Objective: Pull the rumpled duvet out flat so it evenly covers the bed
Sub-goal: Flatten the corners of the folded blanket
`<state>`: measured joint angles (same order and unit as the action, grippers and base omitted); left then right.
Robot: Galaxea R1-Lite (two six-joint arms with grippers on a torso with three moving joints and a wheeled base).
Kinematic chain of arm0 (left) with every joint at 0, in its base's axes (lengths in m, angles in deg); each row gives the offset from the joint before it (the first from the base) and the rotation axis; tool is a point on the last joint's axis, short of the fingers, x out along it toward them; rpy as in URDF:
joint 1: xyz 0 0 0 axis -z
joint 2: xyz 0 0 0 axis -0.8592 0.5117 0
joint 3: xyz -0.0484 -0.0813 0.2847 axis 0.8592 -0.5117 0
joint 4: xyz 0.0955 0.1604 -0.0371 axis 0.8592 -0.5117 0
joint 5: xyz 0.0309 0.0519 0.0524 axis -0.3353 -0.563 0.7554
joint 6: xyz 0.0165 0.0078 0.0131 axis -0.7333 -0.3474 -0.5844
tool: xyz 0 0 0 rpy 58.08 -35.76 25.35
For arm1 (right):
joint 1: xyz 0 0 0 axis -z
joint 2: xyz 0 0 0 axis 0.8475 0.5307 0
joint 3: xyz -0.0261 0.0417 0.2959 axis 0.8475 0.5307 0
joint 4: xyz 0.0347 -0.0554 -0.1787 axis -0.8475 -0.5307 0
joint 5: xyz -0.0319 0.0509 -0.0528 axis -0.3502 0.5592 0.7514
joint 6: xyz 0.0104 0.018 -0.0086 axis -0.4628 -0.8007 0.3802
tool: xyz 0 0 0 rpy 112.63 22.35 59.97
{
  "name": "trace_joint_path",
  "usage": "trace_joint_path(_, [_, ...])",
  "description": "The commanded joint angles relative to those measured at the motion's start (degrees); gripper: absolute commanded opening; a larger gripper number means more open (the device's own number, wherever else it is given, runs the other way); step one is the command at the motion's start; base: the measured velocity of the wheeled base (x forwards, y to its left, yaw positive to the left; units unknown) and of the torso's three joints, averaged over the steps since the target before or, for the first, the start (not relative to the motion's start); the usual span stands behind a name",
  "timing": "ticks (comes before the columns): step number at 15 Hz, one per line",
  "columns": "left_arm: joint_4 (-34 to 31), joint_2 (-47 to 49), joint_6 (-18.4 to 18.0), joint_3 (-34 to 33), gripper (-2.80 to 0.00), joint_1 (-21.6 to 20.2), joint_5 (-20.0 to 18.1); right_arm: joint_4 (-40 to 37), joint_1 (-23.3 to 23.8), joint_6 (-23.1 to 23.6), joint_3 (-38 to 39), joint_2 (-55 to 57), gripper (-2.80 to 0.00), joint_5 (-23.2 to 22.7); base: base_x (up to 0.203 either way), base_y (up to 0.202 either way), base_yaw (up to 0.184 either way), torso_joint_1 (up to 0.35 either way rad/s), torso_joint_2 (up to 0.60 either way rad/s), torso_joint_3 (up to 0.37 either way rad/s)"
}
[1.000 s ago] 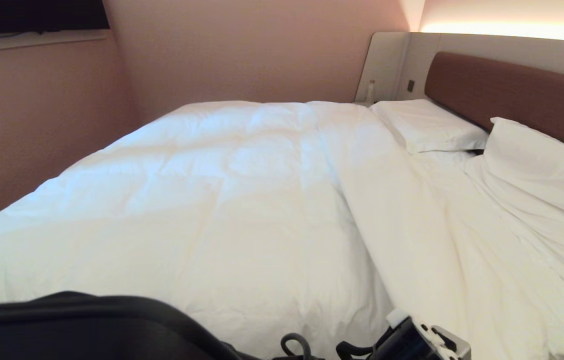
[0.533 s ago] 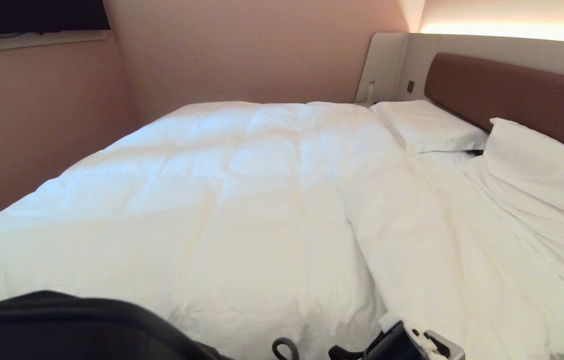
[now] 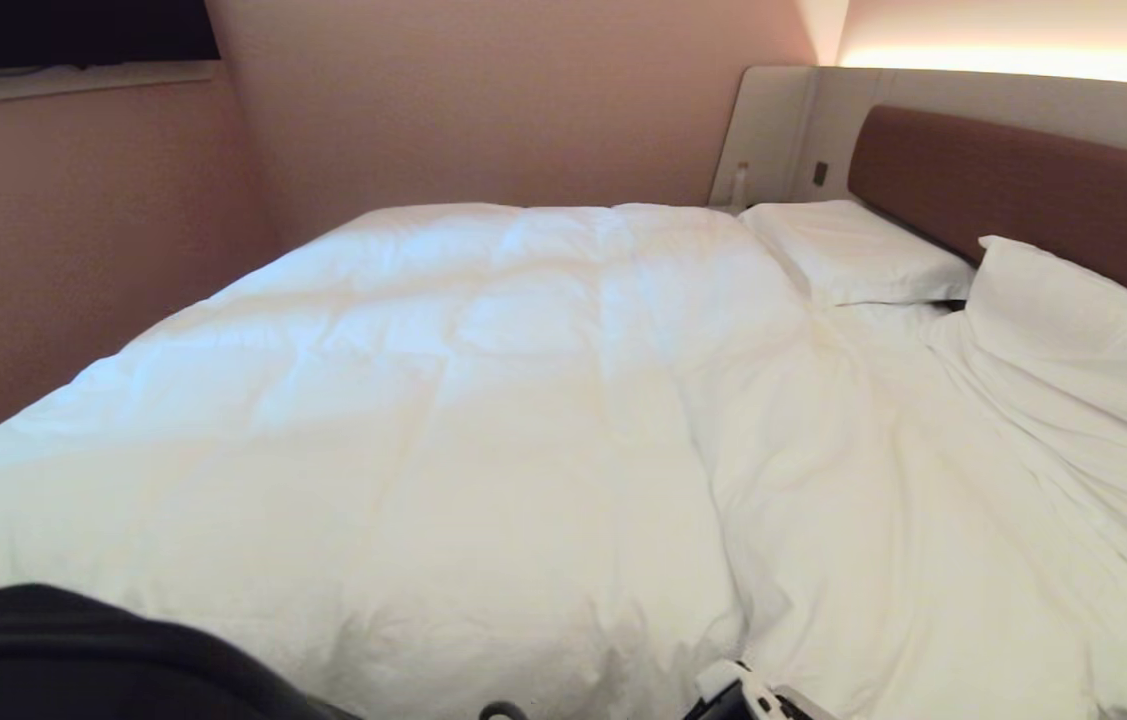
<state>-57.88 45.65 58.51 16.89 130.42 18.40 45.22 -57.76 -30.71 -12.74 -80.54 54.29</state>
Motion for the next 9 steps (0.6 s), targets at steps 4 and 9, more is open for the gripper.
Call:
trace_joint_path(4, [5.67,-9.56,1.1,-3.87,0.0,-4.57,2.53,-0.4,-0.08,-0.47,-0.21,-0.02,-2.8,0.2,0.0,0.0,0.0,0.0,0.0,0.0])
trace_joint_path(9, [3.88,-23.17,3.0,-5.04,0.0,-12.35,2.78,-0.48,-0.01,-0.55,-0.24,-0.02,-2.8,0.24,0.0,0.0,0.0,0.0,0.0,0.0])
